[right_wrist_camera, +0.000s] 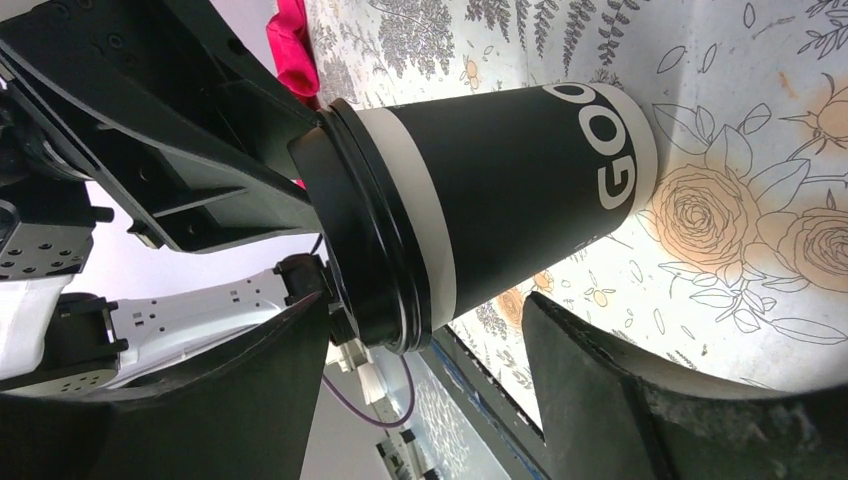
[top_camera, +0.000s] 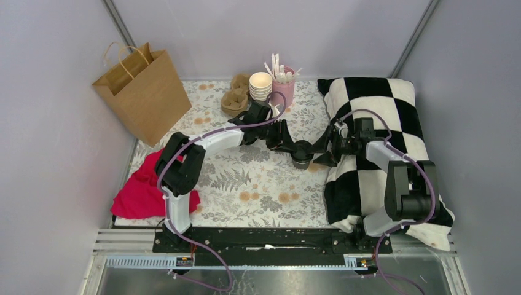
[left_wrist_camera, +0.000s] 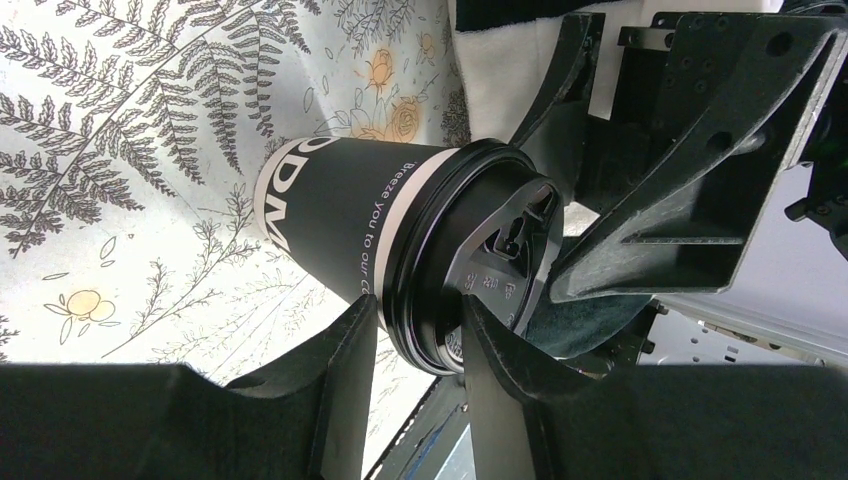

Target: Pack the takeout coffee

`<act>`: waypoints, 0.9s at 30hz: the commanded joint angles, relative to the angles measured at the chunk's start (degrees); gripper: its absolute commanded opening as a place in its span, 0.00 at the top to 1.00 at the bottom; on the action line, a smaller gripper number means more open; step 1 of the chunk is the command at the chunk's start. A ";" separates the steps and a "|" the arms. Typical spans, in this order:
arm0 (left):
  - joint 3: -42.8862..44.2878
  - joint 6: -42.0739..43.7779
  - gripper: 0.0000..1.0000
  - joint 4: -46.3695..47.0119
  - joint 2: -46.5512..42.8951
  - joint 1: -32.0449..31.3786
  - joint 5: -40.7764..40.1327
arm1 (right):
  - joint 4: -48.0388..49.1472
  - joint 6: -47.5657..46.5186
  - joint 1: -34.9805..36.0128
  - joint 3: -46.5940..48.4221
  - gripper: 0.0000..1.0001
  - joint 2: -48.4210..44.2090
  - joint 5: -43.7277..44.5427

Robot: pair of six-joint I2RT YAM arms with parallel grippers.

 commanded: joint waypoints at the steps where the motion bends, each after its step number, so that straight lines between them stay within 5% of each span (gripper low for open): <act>1: -0.35 2.24 0.62 -5.88 1.65 -0.30 -4.43 | -0.08 -0.11 1.83 -1.00 0.22 1.09 -1.29; 17: 0.63 1.07 0.63 -5.88 2.89 -1.54 -4.07 | 4.81 0.97 4.16 -3.28 0.15 3.02 -3.42; 27: -1.06 2.83 0.64 -7.55 3.51 -1.63 -5.94 | -3.85 -6.45 4.04 -7.42 0.29 3.45 15.10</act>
